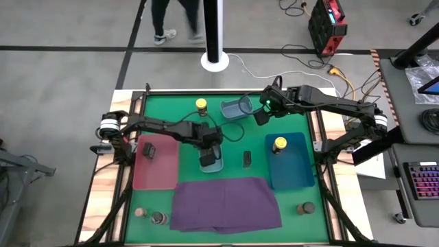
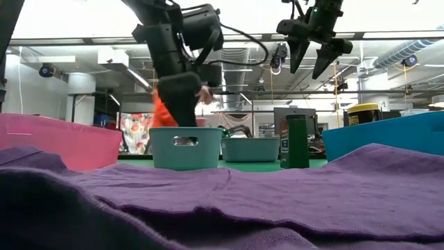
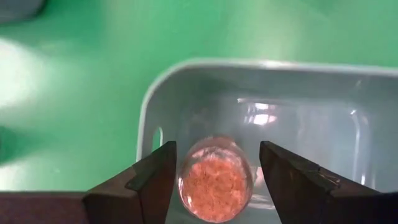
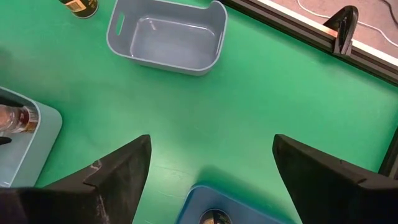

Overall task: Sort spices by type
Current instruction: Put the right black seasoning bottle into the gray bin

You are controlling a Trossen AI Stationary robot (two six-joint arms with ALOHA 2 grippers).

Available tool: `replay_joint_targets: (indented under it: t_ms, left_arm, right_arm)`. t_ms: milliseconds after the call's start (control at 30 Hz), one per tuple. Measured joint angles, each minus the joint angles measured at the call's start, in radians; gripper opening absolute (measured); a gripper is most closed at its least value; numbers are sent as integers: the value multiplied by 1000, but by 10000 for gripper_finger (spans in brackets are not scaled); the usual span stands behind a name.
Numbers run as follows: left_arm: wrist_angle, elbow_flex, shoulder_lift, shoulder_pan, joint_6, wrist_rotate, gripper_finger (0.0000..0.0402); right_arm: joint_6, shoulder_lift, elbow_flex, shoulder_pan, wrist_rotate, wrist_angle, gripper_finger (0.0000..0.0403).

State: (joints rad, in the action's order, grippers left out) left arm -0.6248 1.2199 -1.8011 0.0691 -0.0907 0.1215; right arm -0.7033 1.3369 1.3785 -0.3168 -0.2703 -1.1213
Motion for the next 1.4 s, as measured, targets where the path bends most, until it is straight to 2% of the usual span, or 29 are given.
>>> replay_joint_targets:
  t_ms: [300, 567, 800, 1000, 1400]
  left_arm:
    - [-98, 97, 1, 0, 57, 0, 213]
    - [-154, 147, 7, 0, 60, -1, 214]
    - [-170, 167, 115, 0, 60, -2, 214]
    - [-140, 160, 266, 3, 89, -2, 211]
    - [-89, 159, 505, 3, 145, 1, 210]
  right_arm:
    - [6, 0, 0, 0, 8, 0, 333]
    - [8, 0, 3, 7, 18, -12, 320]
    - [-25, 0, 89, 46, 106, -99, 303]
    - [-154, -2, 180, 145, 211, -197, 287]
    - [-532, -2, 213, 478, 389, -209, 281]
